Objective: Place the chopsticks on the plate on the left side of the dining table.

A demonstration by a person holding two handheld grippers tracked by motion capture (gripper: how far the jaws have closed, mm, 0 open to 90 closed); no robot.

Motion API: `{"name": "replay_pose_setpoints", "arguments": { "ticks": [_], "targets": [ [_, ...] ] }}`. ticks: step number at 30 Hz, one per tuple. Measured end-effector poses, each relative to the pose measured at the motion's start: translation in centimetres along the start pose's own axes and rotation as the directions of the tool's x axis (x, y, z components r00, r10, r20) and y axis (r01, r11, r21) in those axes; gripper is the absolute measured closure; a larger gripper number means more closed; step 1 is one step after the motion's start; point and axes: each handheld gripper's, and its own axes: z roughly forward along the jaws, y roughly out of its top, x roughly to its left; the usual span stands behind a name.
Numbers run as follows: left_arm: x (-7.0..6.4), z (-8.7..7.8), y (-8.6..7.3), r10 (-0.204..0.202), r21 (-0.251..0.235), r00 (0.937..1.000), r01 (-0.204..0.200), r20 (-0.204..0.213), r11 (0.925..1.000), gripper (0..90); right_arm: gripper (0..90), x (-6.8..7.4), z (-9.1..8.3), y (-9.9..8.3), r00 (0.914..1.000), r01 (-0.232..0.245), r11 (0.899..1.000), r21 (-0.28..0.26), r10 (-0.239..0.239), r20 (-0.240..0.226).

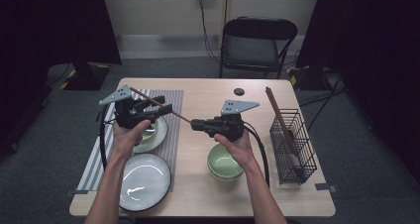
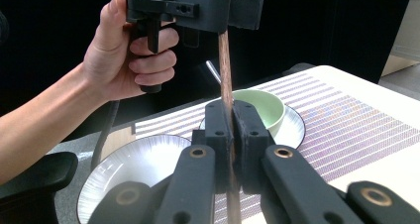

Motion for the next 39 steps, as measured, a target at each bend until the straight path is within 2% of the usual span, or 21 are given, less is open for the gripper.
{"name": "replay_pose_setpoints", "arguments": {
  "ticks": [5, 7, 13, 14, 19, 24, 26, 29, 30, 36, 39],
  "targets": [
    [0.2, -0.4, 0.1, 0.004, -0.001, 0.9997, -0.004, -0.023, 1.0000, 41.5, 86.7, -0.2, -0.2, -0.1, 0.9999, -0.009, 1.000, -0.002, 0.009, 0.008],
    [0.3, -0.6, 0.1, 0.006, 0.004, 0.9997, -0.006, -0.023, 1.0000, 39.4, 86.7, -0.3, -0.6, -0.1, 0.9998, -0.013, 1.000, -0.012, 0.013, 0.017],
    [0.0, -1.2, 0.0, 0.016, -0.010, 0.9997, -0.016, -0.017, 0.9998, 40.4, 86.7, -0.9, -1.8, 0.2, 0.9976, -0.035, 0.999, -0.038, 0.037, 0.058],
    [-0.1, -1.3, 0.1, 0.023, -0.006, 0.9996, -0.023, -0.018, 0.9997, 40.4, 86.7, -1.1, -2.0, 0.2, 0.9969, -0.039, 0.998, -0.038, 0.042, 0.066],
    [-0.5, -1.8, 0.9, 0.068, -0.049, 0.9976, -0.068, -0.012, 0.9965, 39.1, 86.7, -1.3, -2.3, -0.1, 0.9940, -0.044, 0.999, -0.018, 0.046, 0.099],
    [-1.1, -1.5, 1.8, 0.122, -0.039, 0.9924, -0.123, -0.010, 0.9917, 35.7, 86.7, -1.2, -1.7, -0.4, 0.9950, -0.047, 0.999, 0.012, 0.046, 0.089],
    [-1.2, -1.3, 2.0, 0.136, -0.026, 0.9907, -0.136, -0.003, 0.9903, 34.3, 86.8, -1.2, -1.5, -0.4, 0.9959, -0.043, 0.999, 0.023, 0.041, 0.080],
    [-1.1, -1.0, 2.3, 0.173, 0.009, 0.9847, -0.172, -0.025, 0.9850, 33.3, 86.8, -1.1, -1.4, -0.3, 0.9971, -0.040, 0.998, 0.038, 0.038, 0.067],
    [-0.9, -1.0, 2.4, 0.182, 0.018, 0.9833, -0.181, -0.013, 0.9833, 32.2, 86.8, -1.1, -1.4, -0.3, 0.9973, -0.039, 0.998, 0.043, 0.036, 0.064],
    [-0.3, -0.6, 1.6, 0.187, 0.038, 0.9824, -0.187, 0.002, 0.9816, 28.8, 86.8, -0.8, -1.4, -0.3, 0.9982, -0.027, 0.998, 0.061, 0.024, 0.054],
    [-0.4, -0.3, 1.1, 0.213, 0.065, 0.9769, -0.212, -0.013, 0.9751, 28.7, 86.8, -0.7, -1.2, -0.4, 0.9982, -0.028, 0.996, 0.080, 0.024, 0.055]
  ]
}}
